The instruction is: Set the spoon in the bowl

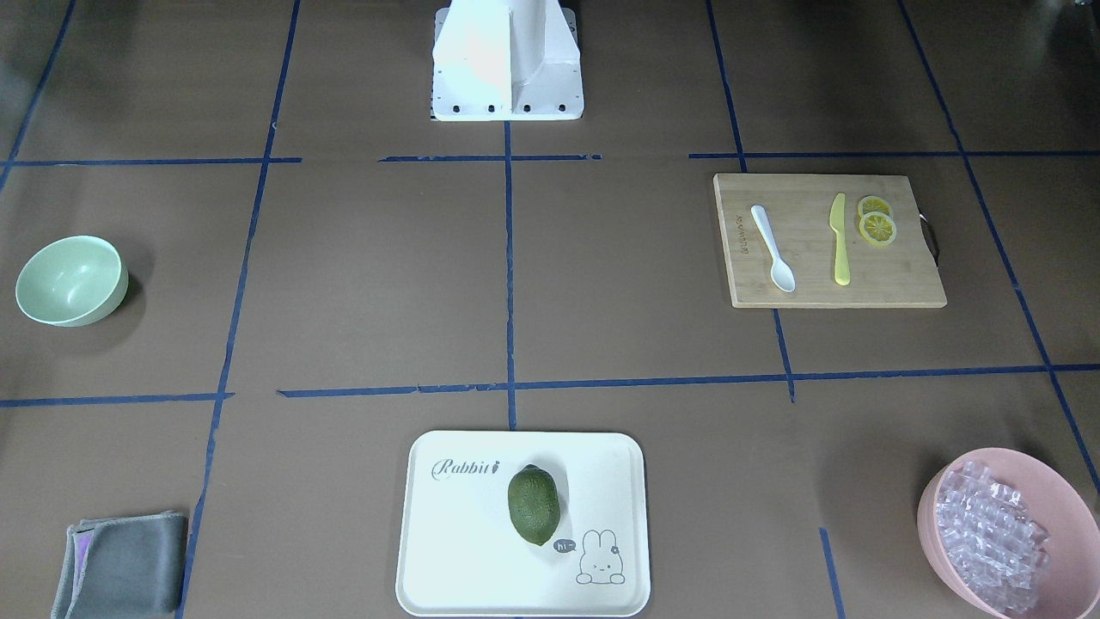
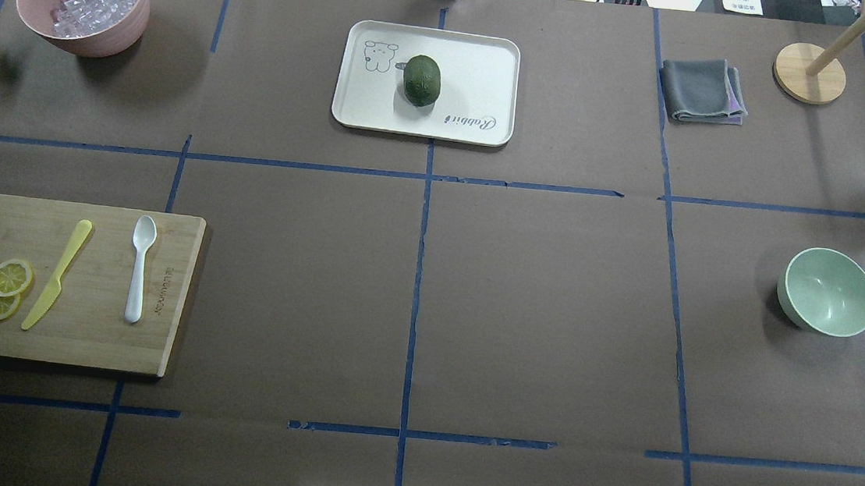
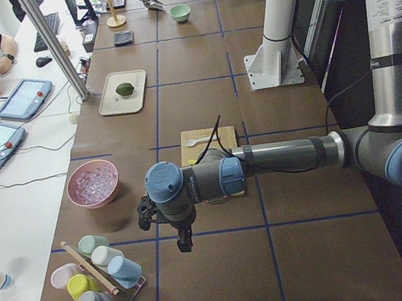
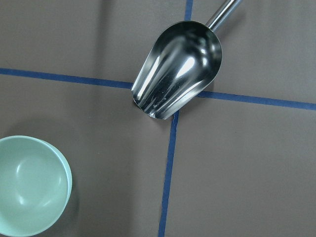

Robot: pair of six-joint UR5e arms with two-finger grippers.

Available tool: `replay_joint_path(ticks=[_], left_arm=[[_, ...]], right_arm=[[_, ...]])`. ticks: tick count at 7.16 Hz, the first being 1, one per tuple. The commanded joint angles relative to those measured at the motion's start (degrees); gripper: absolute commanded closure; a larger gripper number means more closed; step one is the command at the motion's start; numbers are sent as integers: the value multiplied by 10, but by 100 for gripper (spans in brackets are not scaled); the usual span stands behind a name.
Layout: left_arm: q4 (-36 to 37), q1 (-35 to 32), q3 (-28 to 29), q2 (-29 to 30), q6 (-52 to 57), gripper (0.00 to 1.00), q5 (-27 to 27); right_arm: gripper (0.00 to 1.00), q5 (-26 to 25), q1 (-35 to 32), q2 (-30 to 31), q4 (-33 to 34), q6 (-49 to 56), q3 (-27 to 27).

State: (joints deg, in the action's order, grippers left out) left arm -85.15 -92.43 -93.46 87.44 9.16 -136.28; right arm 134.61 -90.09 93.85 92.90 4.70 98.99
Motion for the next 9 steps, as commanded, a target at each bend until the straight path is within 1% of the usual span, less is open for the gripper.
replay_joint_path(ticks=[1, 4, 5, 9], left_arm=[[-1, 0, -2, -2, 1, 0, 0], [1, 0, -2, -1, -1, 0, -4], [0, 0, 1, 0, -1, 0, -18], [0, 1, 2, 4, -2, 0, -21]], right_arm=[[0, 3, -1, 5, 0, 0, 8], [0, 2, -1, 8, 1, 0, 9], [0, 2, -1, 7, 0, -1, 6], [0, 2, -1, 2, 0, 0, 7]])
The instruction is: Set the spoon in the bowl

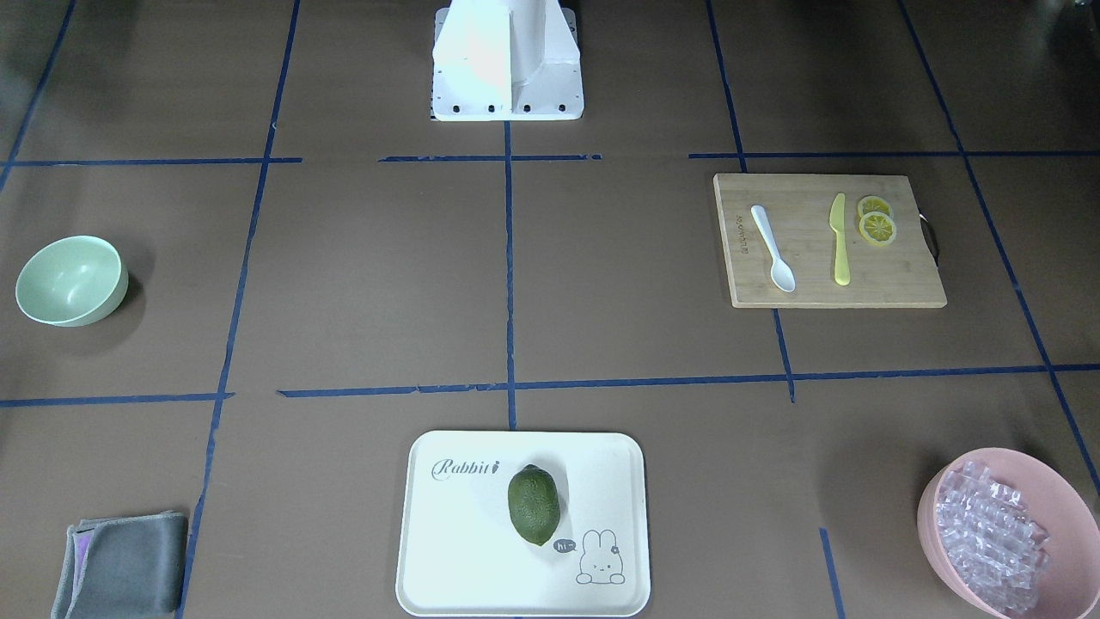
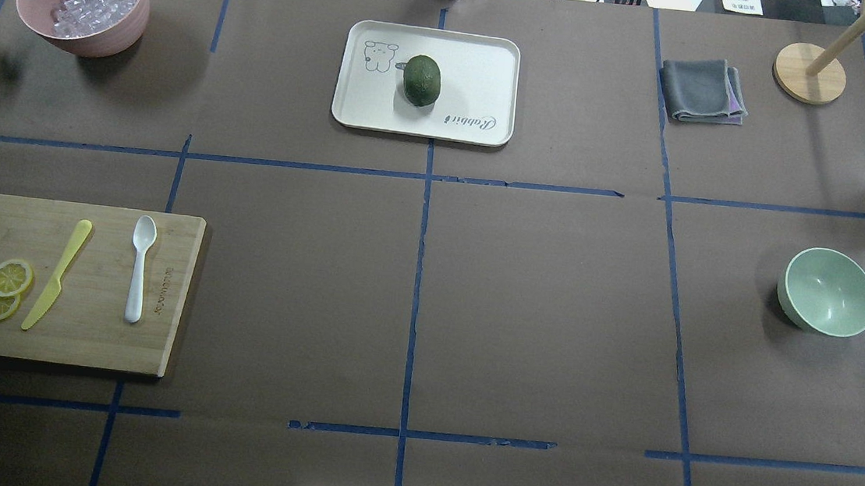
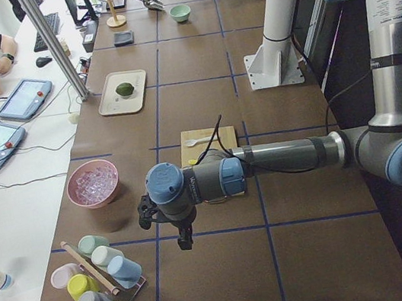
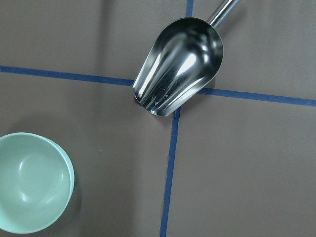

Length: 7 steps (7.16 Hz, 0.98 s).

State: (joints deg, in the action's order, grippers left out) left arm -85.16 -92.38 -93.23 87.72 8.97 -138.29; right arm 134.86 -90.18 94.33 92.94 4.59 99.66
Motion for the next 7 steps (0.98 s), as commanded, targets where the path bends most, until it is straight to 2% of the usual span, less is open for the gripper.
replay_joint_path(ticks=[1, 3, 4, 5, 6, 7], left_arm=[[0, -1, -4, 2, 0, 0, -1], [0, 0, -5, 3, 0, 0, -1], [0, 0, -6, 3, 0, 0, -1], [-1, -1, -11, 0, 0, 0, -1], [-1, -1, -16, -4, 0, 0, -1], [-1, -1, -18, -4, 0, 0, -1]], right_arm=[[0, 0, 1, -12, 0, 3, 7], [0, -2, 0, -40, 0, -27, -7], [0, -3, 15, -41, -40, -36, -27], [0, -2, 33, -13, -94, -81, -27], [0, -4, 66, 21, -196, -163, -29], [0, 0, 99, 30, -288, -288, -29]])
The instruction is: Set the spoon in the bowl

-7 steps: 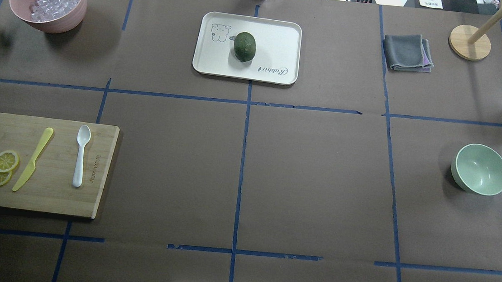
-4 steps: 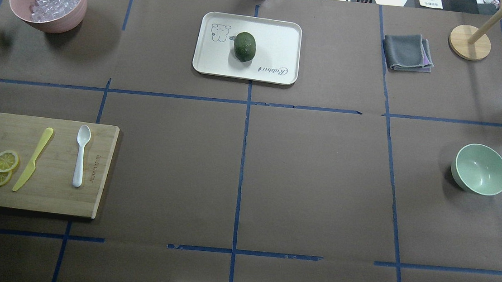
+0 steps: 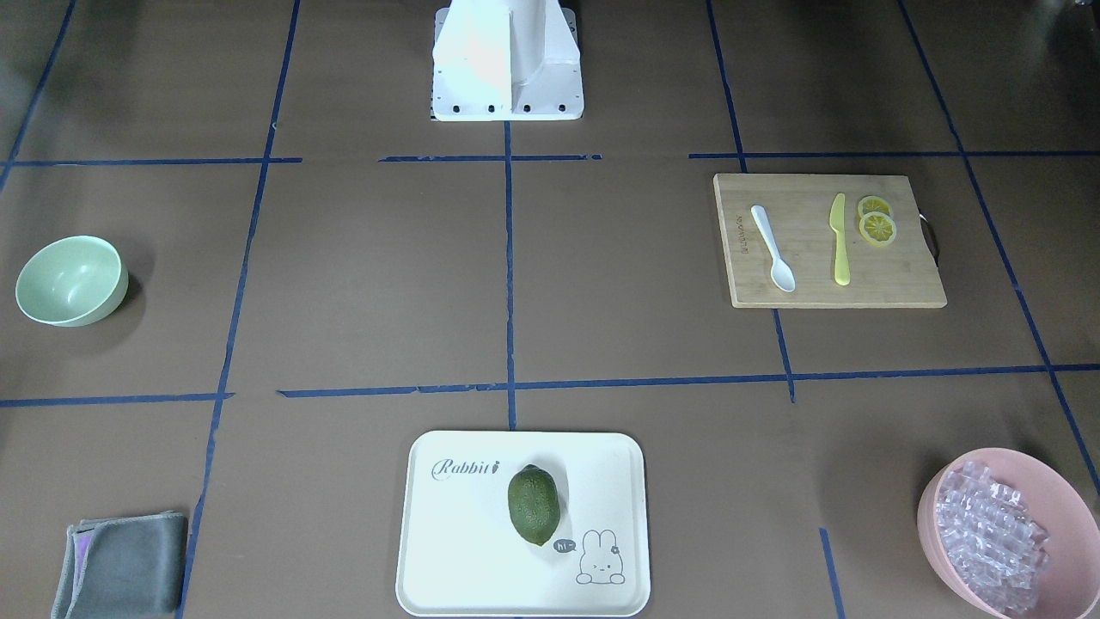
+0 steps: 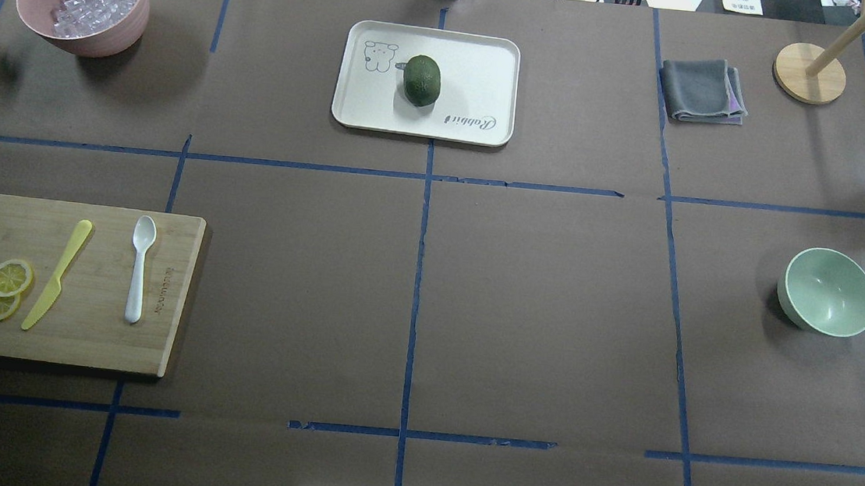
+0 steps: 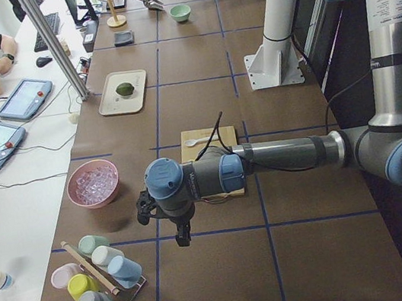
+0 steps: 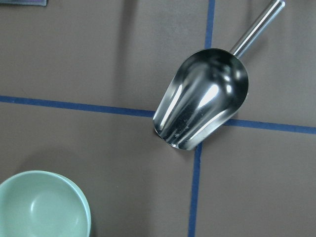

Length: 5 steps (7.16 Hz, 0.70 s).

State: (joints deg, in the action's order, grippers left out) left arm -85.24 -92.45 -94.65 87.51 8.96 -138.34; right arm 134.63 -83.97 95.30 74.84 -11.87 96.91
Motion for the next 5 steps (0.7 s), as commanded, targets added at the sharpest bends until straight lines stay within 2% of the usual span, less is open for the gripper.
replay_joint_path(ticks=[1, 3, 5], left_arm=[[0, 0, -4, -1, 0, 0, 0], [0, 1, -4, -1, 0, 0, 0], [0, 0, -2, -1, 1, 0, 0]], right_arm=[[0, 3, 73, 30, -153, -180, -1], [0, -3, 128, 37, -161, -197, -7], [0, -4, 155, 37, -161, -196, -18]])
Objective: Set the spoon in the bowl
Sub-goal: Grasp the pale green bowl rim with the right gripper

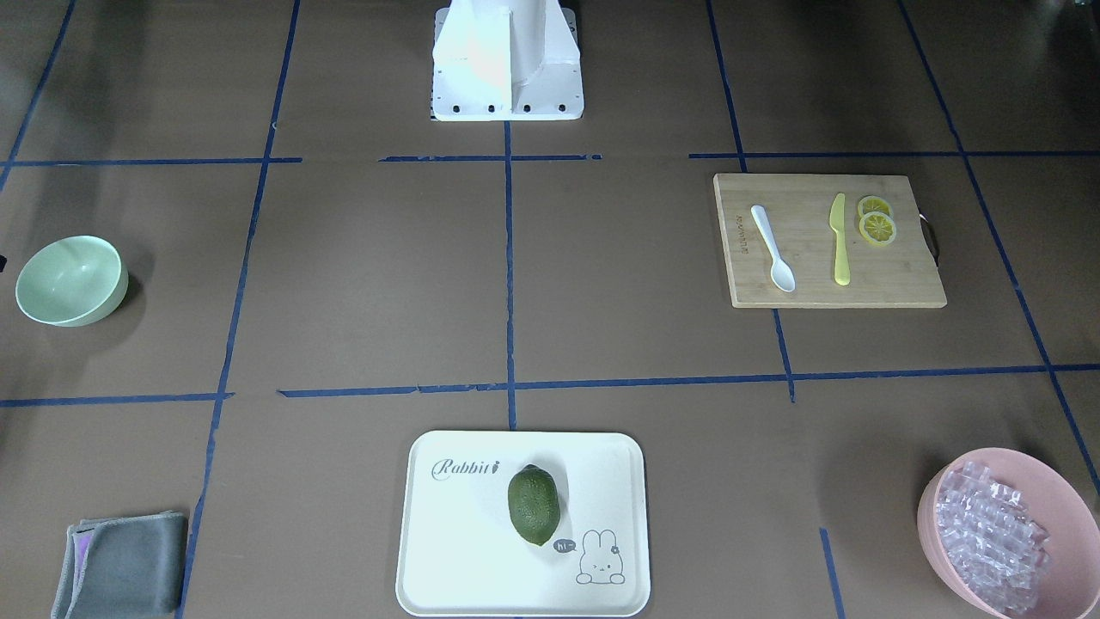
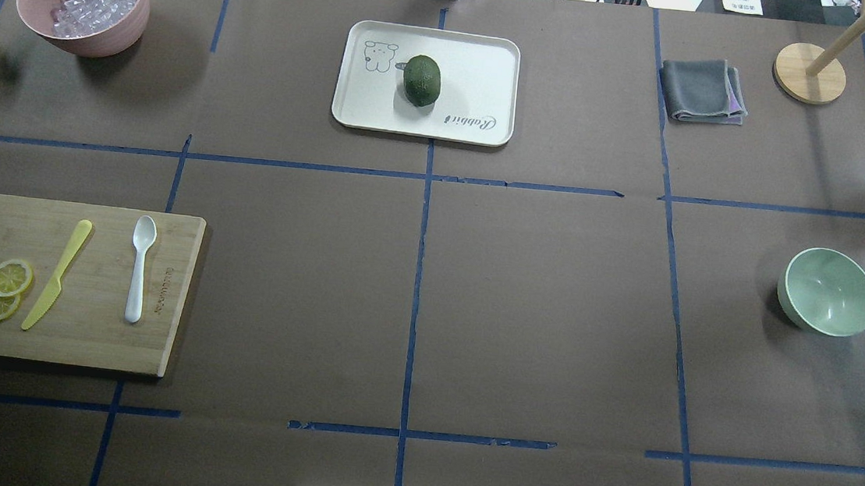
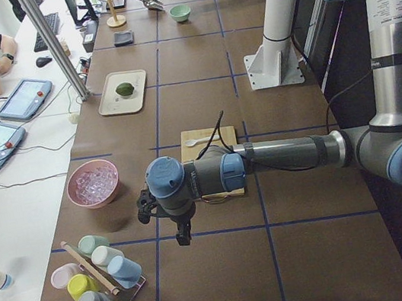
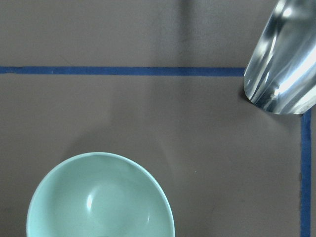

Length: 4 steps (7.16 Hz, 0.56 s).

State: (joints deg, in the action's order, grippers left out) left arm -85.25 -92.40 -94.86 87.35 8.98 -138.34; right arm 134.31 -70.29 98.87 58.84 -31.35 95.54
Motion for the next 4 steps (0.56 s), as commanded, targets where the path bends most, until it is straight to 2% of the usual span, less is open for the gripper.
replay_joint_path(ticks=[1, 4], left_arm=[[0, -1, 3, 0, 2, 0, 0], [0, -1, -1, -1, 2, 0, 0]], right_arm=[[0, -1, 31, 0, -1, 1, -10], [2, -7, 53, -19, -1, -2, -47]])
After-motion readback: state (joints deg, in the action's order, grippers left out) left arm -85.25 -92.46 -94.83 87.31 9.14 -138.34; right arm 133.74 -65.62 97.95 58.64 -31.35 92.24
